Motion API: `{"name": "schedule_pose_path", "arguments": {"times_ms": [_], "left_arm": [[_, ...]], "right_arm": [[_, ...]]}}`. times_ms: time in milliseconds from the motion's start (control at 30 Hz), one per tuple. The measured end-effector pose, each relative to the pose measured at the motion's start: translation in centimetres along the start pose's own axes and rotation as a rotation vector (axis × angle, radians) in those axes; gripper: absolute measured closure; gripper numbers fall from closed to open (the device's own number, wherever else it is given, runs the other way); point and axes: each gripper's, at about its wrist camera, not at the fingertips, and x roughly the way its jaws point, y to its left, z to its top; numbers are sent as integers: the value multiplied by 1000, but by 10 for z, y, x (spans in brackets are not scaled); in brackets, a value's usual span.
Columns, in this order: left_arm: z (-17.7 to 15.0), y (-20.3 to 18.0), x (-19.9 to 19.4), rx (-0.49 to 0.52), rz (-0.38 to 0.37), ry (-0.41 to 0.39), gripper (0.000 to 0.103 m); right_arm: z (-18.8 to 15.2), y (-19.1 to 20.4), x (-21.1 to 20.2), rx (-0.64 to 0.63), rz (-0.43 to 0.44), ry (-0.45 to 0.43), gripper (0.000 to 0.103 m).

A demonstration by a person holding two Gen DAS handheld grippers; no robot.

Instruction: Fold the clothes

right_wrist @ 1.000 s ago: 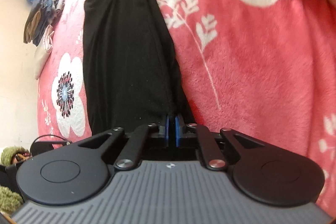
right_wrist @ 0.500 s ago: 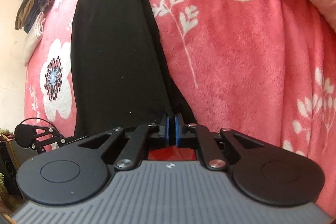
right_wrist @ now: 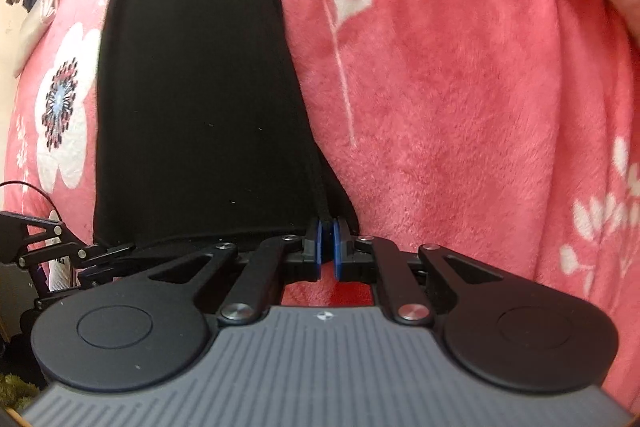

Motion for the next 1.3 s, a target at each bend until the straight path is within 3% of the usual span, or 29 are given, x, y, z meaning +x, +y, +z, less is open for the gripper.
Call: {"name": "schedule_pose_path", "arguments": {"times_ms": [267,300,400,500,600,767,867,967,1033,1133,1300], "left_arm": [[-5,4,1,-30,-46,19,97],[-5,7,-1,-46,-57,25,94],[-11,23,-16,-100,-105,28,71],[-25,36,-32,-165,-139,61,70],[-36,57,-36,-339,-197,108,70],[-58,100,-22,-737,-313,124,69],[-72,124,-10,-960,-398,123,61],[-84,138,5,-1144,-466,137,63],[-87,141,15,-1211,-494,146,76],[-83,139,28,-1231,-517,169,97],[-82,134,37,-1233,-555,192,99]], "right_arm": [[-5,1,7,3,-40,35,100],[-5,1,10,5,-40,38,100],[-5,0,14,14,-37,48,99],[-5,-2,10,28,-22,51,99],[-5,-4,11,41,-13,51,99],[-5,-2,12,36,-11,54,99],[-4,-1,12,38,-9,56,99],[-4,0,12,38,-10,57,99],[-4,0,13,40,-9,57,99],[-4,1,14,44,-7,60,99],[-3,1,14,50,1,62,99]]}}
